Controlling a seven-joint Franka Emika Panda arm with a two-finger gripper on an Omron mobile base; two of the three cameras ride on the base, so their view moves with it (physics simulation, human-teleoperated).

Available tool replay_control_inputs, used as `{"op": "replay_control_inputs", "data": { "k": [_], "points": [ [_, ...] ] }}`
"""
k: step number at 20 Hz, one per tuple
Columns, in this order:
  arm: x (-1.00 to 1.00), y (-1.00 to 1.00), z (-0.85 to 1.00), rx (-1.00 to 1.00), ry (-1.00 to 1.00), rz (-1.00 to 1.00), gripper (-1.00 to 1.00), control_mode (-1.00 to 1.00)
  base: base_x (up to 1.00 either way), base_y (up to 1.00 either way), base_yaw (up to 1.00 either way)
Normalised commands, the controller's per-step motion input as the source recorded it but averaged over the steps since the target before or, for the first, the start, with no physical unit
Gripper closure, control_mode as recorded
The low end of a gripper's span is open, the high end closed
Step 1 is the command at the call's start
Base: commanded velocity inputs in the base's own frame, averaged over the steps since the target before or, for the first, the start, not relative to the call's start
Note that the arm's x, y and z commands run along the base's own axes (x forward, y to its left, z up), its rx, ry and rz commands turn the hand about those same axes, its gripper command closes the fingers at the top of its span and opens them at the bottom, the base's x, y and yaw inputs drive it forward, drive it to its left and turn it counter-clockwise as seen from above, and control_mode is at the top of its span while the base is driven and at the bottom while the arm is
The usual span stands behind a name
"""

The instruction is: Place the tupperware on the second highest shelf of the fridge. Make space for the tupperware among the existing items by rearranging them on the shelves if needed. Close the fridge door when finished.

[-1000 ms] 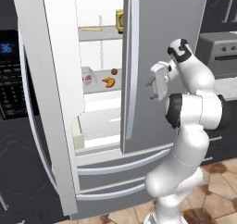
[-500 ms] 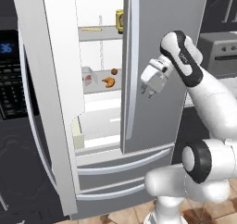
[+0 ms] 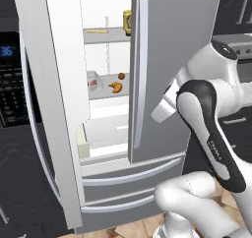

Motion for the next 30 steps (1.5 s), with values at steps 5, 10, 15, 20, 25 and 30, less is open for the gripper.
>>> {"op": "replay_control_inputs", "data": {
  "k": [5,10,15,20,25,30],
  "points": [
    [-0.97,0.20,0.52,-0.37,-0.59,0.03,-1.00,-1.00,0.00,0.00,0.00],
    [-0.49,0.76,0.33,-0.29,-0.32,0.00,-1.00,-1.00,0.00,0.00,0.00],
    [-0.61,0.82,0.34,-0.25,-0.24,0.00,-1.00,-1.00,0.00,0.00,0.00],
    [-0.58,0.98,0.03,-0.30,-0.23,0.00,-1.00,-1.00,0.00,0.00,0.00],
    [-0.13,1.00,-0.12,-0.32,-0.06,-0.03,-1.00,-1.00,0.00,0.00,0.00],
    [0.25,1.00,-0.36,-0.32,-0.02,-0.11,-1.00,-1.00,0.00,0.00,0.00]
  ]
}}
